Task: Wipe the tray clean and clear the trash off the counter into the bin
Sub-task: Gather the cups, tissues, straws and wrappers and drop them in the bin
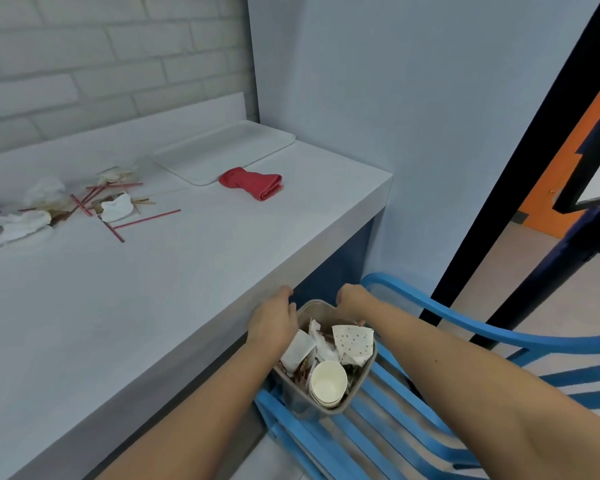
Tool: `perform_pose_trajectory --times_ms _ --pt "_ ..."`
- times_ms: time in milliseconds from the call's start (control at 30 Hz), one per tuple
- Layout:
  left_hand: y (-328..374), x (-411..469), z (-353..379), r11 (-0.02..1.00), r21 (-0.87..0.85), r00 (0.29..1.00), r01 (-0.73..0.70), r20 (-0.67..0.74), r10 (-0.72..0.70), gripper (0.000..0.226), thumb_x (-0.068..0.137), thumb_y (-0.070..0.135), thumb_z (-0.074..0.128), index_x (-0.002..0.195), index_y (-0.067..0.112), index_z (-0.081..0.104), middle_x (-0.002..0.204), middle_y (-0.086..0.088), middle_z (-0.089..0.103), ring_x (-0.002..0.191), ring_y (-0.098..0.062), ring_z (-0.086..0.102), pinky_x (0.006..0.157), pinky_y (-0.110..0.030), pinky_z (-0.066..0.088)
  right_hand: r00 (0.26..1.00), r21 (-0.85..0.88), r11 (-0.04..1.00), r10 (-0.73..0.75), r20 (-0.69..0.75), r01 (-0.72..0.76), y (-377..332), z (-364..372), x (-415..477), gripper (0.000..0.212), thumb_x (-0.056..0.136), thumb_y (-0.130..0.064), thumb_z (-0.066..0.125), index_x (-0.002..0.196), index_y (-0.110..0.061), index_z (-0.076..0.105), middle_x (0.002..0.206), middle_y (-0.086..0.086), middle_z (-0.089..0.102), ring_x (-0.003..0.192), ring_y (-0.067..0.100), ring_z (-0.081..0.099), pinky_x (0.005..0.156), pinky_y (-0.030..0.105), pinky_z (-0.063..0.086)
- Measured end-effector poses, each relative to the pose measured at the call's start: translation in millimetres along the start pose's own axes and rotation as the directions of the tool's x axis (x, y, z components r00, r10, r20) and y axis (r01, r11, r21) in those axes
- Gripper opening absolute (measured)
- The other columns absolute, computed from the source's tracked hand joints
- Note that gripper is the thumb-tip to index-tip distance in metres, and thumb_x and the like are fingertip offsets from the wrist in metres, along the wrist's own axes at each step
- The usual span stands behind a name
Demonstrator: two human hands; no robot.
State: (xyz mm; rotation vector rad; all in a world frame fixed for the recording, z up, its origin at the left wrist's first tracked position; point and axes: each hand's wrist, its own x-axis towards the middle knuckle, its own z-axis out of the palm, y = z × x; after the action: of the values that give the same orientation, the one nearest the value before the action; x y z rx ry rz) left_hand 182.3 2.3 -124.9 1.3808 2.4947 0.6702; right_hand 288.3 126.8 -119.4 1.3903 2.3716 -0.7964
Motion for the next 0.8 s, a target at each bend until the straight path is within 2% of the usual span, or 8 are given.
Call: perform_pose_trajectory --times_ms 67,100,167,233,433,567,700,800 --pt "4 0 -12 0.999 -0.016 0.997 -0.046 -0.070 0.045 0.026 0.099 0.022 0.037 0.119 0.014 0.052 0.101 -0.004 0.068 0.088 -0.018 0.063 0.069 -0.025 0.045 0.999 0.004 1.000 -0.026 0.024 0.025 -12 -12 0 0.026 0.085 -0.023 0.063 0.101 -0.003 0.062 0.090 0.013 0.065 0.081 0.023 0.066 0.074 0.029 0.058" --pt "5 0 -18 0.997 -0.046 0.992 -0.063 -0.108 0.058 0.024 0.098 0.021 0.038 0.112 0.014 0.055 0.095 -0.003 0.067 0.085 -0.018 0.062 0.069 -0.026 0.045 0.998 -0.008 0.999 -0.046 0.040 0.046 -20 -19 -2 0.026 0.087 -0.023 0.062 0.102 -0.002 0.062 0.090 0.015 0.064 0.077 0.021 0.065 0.071 0.027 0.057" --pt "6 1 -28 0.987 -0.137 0.982 -0.087 -0.176 0.062 0.021 0.097 0.020 0.039 0.096 0.013 0.058 0.081 -0.003 0.065 0.075 -0.020 0.061 0.068 -0.032 0.047 0.993 -0.046 0.994 -0.097 0.069 0.101 -38 -34 -9 0.020 0.089 -0.025 0.060 0.086 -0.005 0.059 0.079 0.010 0.060 0.059 0.015 0.054 0.055 0.022 0.045" --pt "5 2 -37 0.977 -0.191 0.974 -0.097 -0.219 0.053 0.023 0.097 0.020 0.039 0.090 0.010 0.059 0.074 -0.002 0.062 0.068 -0.020 0.058 0.065 -0.034 0.047 0.985 -0.086 0.984 -0.149 0.087 0.157 -58 -47 -16 0.025 0.092 -0.026 0.056 0.074 -0.009 0.052 0.071 0.006 0.057 0.053 0.013 0.046 0.050 0.021 0.037" --pt "-12 4 -84 0.968 -0.234 0.929 -0.091 -0.369 -0.002 0.021 0.097 0.015 0.043 0.095 0.006 0.062 0.077 -0.003 0.062 0.064 -0.016 0.054 0.063 -0.030 0.046 0.944 -0.127 0.937 -0.314 0.099 0.324 -126 -76 -36 0.026 0.092 -0.026 0.053 0.099 -0.004 0.067 0.062 0.001 0.055 0.052 0.012 0.040 0.052 0.019 0.034" --pt "-46 12 -116 0.985 -0.172 0.908 -0.026 -0.416 -0.049 0.022 0.097 0.017 0.043 0.100 0.007 0.062 0.087 -0.005 0.066 0.070 -0.015 0.057 0.066 -0.024 0.046 0.915 -0.138 0.904 -0.396 0.081 0.404 -173 -81 -36 0.018 0.092 -0.025 0.054 0.088 -0.009 0.061 0.062 0.000 0.054 0.050 0.012 0.038 0.047 0.020 0.031" --pt "-94 25 -149 0.984 -0.173 0.887 0.034 -0.449 -0.110 0.020 0.096 0.015 0.043 0.094 0.006 0.061 0.074 -0.004 0.062 0.060 -0.015 0.051 0.058 -0.025 0.040 0.883 -0.120 0.875 -0.465 0.066 0.469 -223 -74 -26 0.020 0.092 -0.022 0.053 0.090 -0.005 0.062 0.064 0.001 0.055 0.051 0.011 0.041 0.048 0.018 0.032" --pt "-122 32 -165 0.983 -0.162 0.882 0.084 -0.448 -0.149 0.020 0.096 0.015 0.044 0.093 0.005 0.061 0.071 -0.006 0.060 0.061 -0.020 0.052 0.059 -0.033 0.043 0.867 -0.111 0.859 -0.495 0.068 0.499 -250 -68 -17 0.021 0.091 -0.021 0.054 0.096 -0.005 0.066 0.066 0.001 0.057 0.051 0.010 0.043 0.047 0.018 0.032"
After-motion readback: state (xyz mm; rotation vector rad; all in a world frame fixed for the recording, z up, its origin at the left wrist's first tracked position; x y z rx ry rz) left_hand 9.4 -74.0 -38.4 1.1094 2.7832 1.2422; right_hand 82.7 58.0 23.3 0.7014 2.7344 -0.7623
